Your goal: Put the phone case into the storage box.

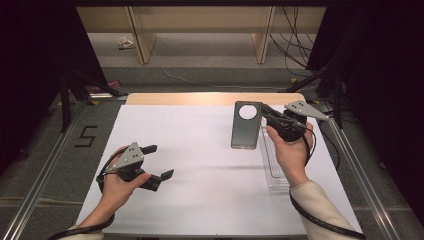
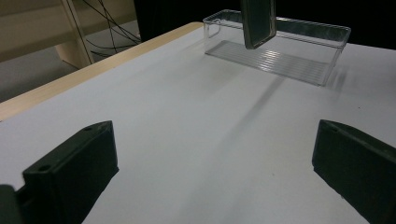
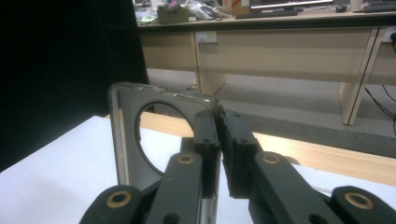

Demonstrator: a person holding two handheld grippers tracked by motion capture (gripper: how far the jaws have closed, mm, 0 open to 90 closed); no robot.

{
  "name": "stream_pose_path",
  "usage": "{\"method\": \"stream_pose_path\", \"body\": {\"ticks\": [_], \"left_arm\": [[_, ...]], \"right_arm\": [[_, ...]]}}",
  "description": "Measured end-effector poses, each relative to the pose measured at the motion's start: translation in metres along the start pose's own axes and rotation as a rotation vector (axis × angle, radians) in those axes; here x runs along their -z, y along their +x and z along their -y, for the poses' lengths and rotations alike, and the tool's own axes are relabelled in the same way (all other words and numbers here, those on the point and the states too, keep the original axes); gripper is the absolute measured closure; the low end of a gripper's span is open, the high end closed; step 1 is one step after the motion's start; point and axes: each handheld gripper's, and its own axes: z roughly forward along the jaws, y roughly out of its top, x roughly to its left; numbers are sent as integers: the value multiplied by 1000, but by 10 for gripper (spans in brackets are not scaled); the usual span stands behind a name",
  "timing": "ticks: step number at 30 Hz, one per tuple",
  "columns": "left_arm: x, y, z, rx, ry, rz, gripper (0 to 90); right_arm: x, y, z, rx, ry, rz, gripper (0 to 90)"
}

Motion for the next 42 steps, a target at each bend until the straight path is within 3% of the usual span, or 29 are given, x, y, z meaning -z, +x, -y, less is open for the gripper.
{"method": "stream_pose_path", "body": {"ticks": [42], "left_arm": [[0, 1, 0, 9, -4, 0, 0]], "right_arm": [[10, -17, -12, -7, -30, 25, 852]]}}
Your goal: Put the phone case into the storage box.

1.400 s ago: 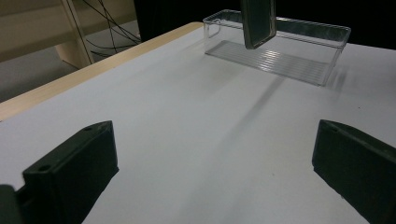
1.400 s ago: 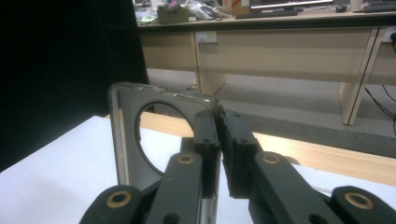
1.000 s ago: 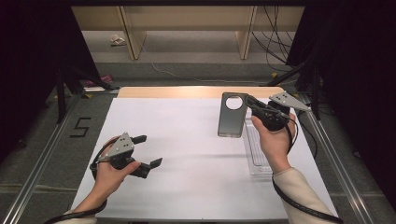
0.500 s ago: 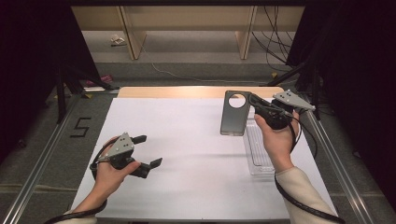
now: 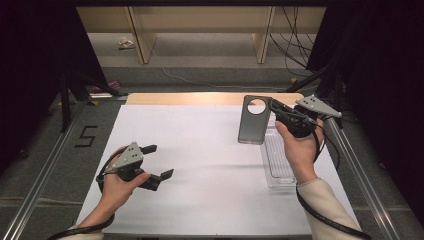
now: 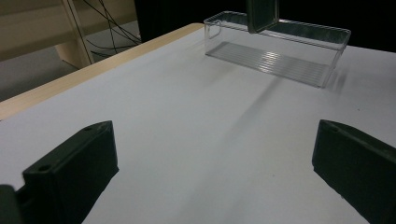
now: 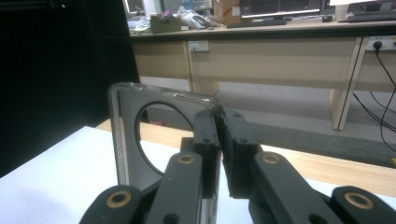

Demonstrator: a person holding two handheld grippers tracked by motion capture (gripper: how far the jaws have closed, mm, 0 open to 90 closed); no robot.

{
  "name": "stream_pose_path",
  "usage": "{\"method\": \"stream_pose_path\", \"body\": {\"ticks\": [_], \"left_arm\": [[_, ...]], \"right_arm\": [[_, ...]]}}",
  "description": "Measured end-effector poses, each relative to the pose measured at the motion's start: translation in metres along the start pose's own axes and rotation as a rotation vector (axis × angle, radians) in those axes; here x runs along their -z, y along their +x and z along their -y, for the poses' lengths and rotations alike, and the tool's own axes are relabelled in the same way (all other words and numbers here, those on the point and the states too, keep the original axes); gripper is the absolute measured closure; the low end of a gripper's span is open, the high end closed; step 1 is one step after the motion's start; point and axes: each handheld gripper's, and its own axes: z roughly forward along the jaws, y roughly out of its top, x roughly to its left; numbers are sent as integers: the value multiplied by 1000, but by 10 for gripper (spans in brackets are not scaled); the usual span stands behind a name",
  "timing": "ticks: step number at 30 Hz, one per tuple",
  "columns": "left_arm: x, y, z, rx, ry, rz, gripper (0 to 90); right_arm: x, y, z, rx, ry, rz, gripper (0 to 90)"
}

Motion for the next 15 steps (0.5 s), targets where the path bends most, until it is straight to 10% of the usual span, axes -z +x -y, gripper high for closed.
{"method": "stream_pose_path", "body": {"ticks": [15], "left_arm": [[0, 1, 0, 4, -2, 2, 0]], "right_arm": [[2, -5, -1, -8, 1, 6, 851]]}}
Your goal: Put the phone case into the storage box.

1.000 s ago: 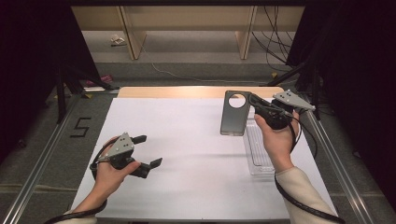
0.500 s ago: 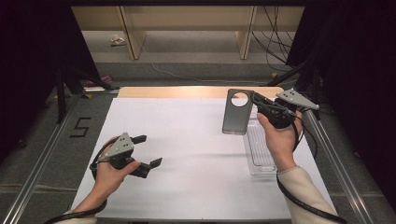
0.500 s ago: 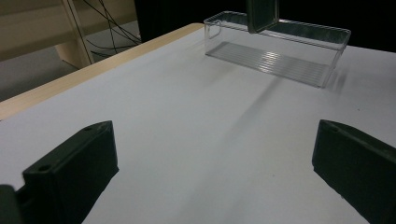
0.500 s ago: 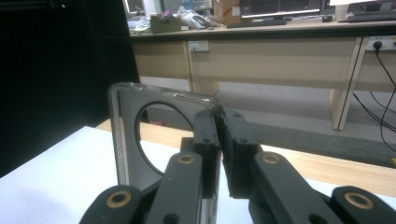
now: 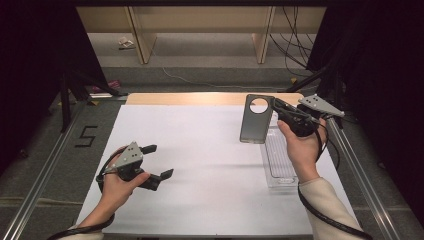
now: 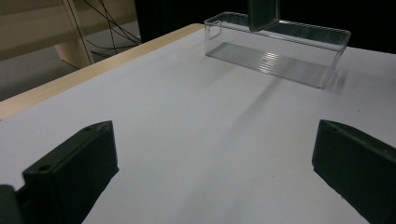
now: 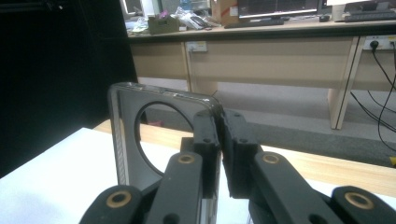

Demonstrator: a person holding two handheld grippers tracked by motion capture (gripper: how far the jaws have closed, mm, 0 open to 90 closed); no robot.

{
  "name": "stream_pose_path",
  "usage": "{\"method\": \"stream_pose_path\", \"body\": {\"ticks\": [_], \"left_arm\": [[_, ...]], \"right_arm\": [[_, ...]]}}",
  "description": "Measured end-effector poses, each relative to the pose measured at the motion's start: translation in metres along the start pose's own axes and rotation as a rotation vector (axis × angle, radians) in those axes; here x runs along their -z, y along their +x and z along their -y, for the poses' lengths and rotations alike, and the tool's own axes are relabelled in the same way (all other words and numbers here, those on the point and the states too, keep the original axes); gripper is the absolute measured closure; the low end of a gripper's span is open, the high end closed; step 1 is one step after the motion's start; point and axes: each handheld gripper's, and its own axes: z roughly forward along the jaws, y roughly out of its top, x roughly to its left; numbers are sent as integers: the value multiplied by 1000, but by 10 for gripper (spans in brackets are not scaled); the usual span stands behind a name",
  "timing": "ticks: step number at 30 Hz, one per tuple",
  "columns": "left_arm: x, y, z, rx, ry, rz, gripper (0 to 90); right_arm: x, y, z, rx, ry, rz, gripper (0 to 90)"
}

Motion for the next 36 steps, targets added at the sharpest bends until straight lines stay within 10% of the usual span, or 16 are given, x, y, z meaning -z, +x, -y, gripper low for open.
{"method": "stream_pose_path", "body": {"ticks": [36], "left_arm": [[1, 1, 0, 3, -4, -4, 0]], "right_arm": [[7, -14, -5, -3, -21, 38, 851]]}}
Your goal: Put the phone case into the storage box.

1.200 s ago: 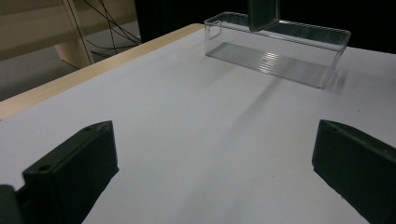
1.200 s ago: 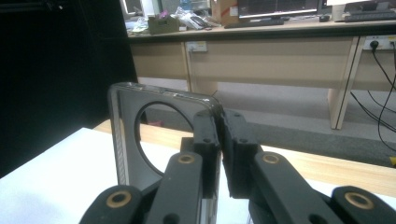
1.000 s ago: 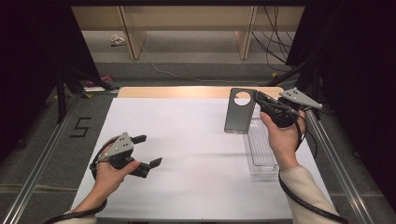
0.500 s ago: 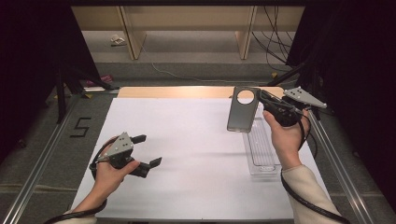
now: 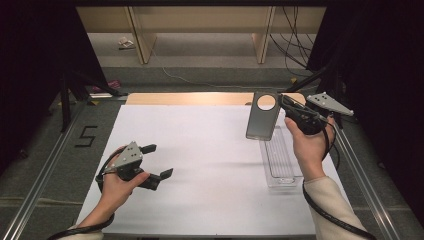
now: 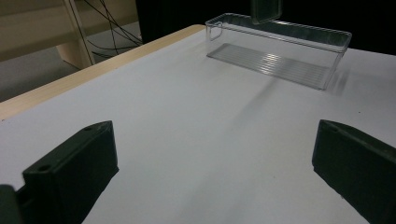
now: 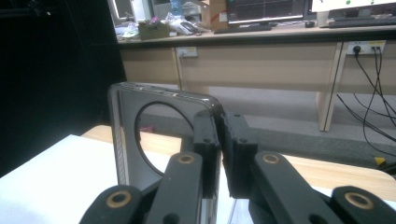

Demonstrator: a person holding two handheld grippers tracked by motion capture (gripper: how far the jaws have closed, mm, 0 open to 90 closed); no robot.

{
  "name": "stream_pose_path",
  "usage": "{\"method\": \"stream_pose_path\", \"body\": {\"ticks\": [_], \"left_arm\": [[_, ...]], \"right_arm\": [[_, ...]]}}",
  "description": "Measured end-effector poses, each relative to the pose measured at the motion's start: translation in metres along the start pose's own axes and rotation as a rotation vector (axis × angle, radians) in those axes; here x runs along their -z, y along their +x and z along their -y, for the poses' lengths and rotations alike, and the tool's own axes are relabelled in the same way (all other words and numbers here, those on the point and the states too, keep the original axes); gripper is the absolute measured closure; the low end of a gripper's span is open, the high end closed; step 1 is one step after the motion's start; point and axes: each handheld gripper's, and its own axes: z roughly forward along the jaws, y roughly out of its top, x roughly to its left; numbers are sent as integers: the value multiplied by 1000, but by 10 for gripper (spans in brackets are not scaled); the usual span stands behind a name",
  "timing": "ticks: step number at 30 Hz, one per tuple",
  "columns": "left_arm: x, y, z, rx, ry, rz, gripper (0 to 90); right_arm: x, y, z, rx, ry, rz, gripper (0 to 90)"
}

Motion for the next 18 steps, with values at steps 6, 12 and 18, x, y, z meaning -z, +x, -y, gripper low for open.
{"method": "stream_pose_path", "body": {"ticks": [6, 12, 18], "left_arm": [[0, 0, 0, 0, 0, 0, 0], [0, 0, 0, 0, -1, 0, 0], [0, 0, 0, 1, -1, -1, 0]], "right_arm": [[1, -4, -1, -5, -5, 10, 852], [3, -6, -1, -5, -7, 18, 852], [3, -7, -1, -6, -9, 23, 852]]}}
